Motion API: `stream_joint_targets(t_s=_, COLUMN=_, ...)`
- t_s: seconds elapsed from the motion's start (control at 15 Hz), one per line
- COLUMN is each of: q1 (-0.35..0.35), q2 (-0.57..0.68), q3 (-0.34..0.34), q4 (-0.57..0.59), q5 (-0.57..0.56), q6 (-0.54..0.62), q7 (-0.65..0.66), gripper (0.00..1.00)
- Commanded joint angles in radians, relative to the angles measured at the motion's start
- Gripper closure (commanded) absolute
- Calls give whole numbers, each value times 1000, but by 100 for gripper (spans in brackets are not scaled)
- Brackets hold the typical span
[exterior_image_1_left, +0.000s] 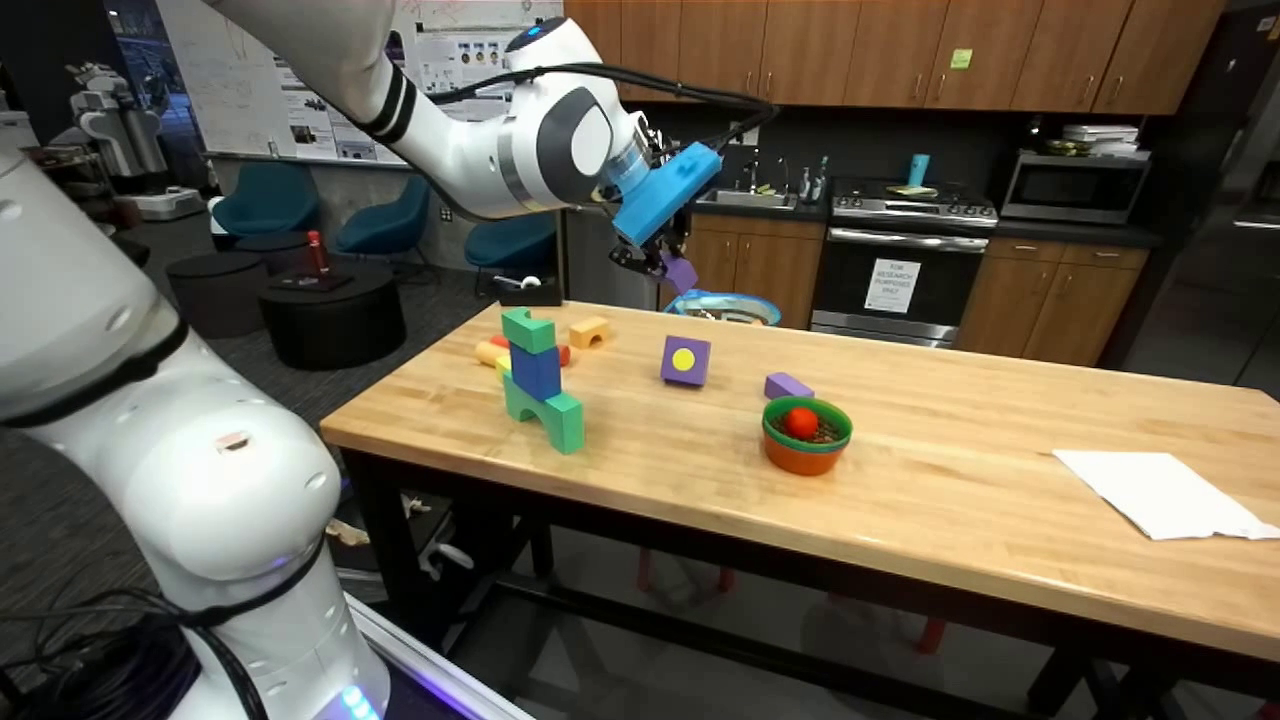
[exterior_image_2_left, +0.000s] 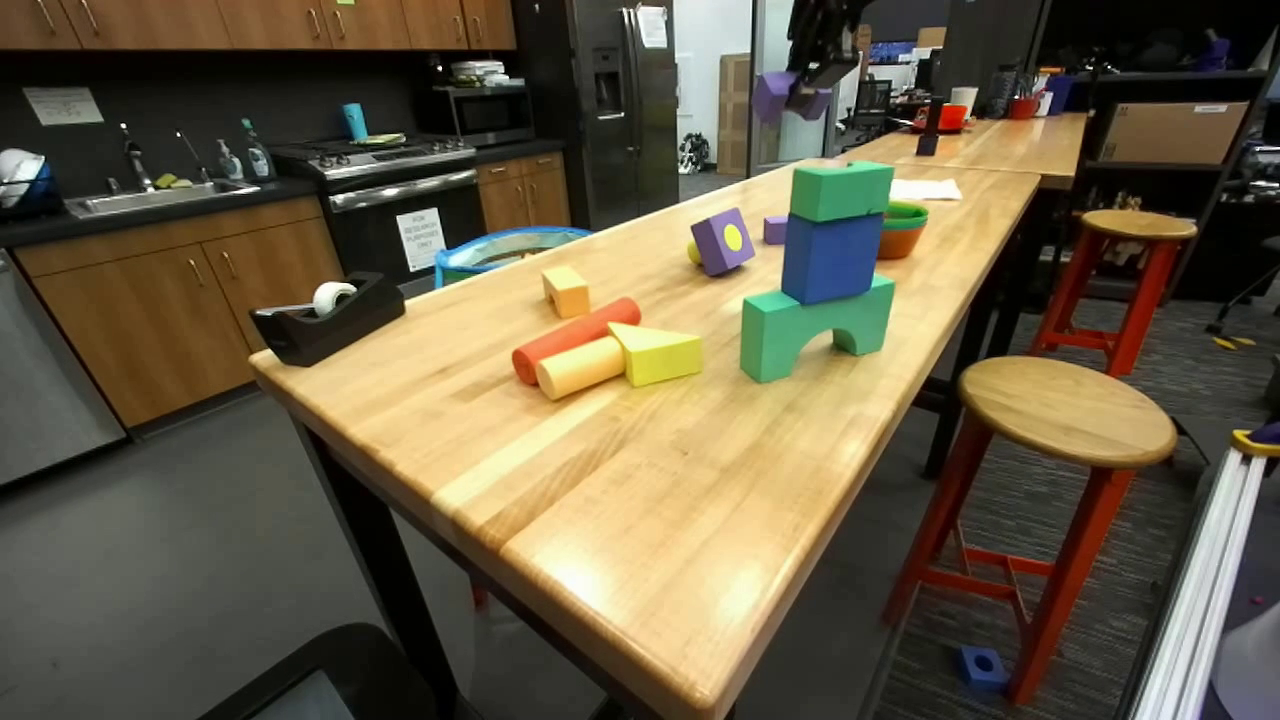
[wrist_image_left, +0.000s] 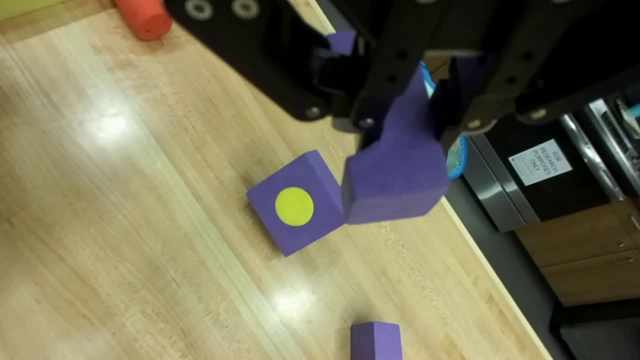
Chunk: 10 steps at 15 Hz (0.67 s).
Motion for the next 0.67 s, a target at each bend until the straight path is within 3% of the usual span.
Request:
stream_joint_targets(t_s=0.0, q1=-2, q2=-147, q3=12, q4=-121, q5=-66, q6=47, q7=42, gripper=94)
stream_joint_targets(t_s=0.33, q1=10, q2=-333, q3=26, q4=-213, q5=-87, q6=6, q7=44, gripper=94)
stream_joint_targets(t_s=0.6, q1=54, q2=-471, q3=29, q4=-238, q5=-77, q6=-110, q7=3, gripper=94)
